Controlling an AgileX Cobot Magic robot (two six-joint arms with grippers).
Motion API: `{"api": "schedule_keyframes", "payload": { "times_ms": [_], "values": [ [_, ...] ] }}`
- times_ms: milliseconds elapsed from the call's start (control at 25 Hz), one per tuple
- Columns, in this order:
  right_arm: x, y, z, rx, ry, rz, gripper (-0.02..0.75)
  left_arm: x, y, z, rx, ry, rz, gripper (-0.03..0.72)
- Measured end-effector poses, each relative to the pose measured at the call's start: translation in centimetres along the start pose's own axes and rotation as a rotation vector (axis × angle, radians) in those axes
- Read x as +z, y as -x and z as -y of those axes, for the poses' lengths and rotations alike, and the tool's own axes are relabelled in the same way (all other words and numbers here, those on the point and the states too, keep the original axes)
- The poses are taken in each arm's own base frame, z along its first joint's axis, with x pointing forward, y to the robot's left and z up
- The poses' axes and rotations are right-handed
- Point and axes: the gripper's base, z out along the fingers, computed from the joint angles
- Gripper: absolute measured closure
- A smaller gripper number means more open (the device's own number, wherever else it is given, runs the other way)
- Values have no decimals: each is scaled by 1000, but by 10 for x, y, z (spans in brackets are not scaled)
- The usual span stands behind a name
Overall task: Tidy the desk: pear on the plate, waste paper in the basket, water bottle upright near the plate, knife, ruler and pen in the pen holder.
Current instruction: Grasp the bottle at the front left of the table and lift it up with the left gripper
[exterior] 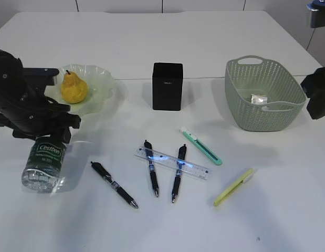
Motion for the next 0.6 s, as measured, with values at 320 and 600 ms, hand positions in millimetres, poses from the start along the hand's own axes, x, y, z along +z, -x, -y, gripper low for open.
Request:
{"api": "schedule_keyframes", "payload": {
  "times_ms": [320, 600],
  "values": [
    [0, 0, 0, 0, 0, 0, 347, -39, -17, -16, 70, -101, 309, 299],
    [0, -1, 0, 0, -1, -9, 347, -65, -72, -58, 40, -174, 565, 299]
  ]
}}
